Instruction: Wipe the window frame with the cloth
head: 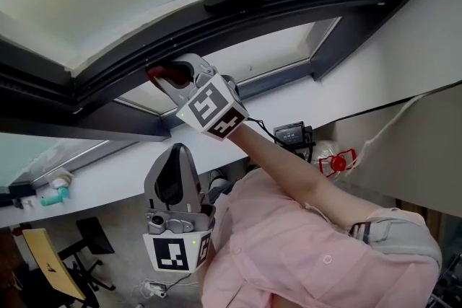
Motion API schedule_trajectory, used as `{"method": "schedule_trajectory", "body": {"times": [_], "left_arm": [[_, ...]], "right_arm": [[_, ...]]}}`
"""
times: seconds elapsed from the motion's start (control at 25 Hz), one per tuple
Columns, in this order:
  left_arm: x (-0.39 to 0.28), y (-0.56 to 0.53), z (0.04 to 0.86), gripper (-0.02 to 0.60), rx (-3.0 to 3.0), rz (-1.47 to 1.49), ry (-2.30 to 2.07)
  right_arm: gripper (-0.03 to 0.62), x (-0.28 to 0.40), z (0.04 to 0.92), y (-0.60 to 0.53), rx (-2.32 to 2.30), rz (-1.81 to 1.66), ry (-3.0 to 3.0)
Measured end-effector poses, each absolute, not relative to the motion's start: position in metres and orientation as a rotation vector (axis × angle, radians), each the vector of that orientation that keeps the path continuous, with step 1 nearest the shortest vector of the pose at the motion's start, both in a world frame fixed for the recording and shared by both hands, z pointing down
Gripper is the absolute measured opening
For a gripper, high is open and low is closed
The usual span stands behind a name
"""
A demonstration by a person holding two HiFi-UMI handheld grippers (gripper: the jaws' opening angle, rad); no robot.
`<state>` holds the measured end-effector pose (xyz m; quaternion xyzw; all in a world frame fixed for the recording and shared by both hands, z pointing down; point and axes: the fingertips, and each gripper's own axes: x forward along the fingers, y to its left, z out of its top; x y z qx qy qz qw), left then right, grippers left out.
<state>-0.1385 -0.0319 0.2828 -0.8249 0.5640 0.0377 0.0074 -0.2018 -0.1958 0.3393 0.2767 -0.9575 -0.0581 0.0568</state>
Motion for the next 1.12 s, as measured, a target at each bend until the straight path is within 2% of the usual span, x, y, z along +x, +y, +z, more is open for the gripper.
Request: {"method": "schedule_trajectory", "body": {"times": [0.64,1.12], "left_arm": [[-0.133,-0.029,0.289,-0.003,-2.569,0.097,1.808],[-0.123,-0.057,0.29,-0.003,-2.762,0.123,1.527]], "right_arm": [[0.06,-0.177,0.341,-0.202,0.883,-0.128,-2.922],[0.06,-0.145,0.346,-0.216,1.114,-0.147,-2.815]]}}
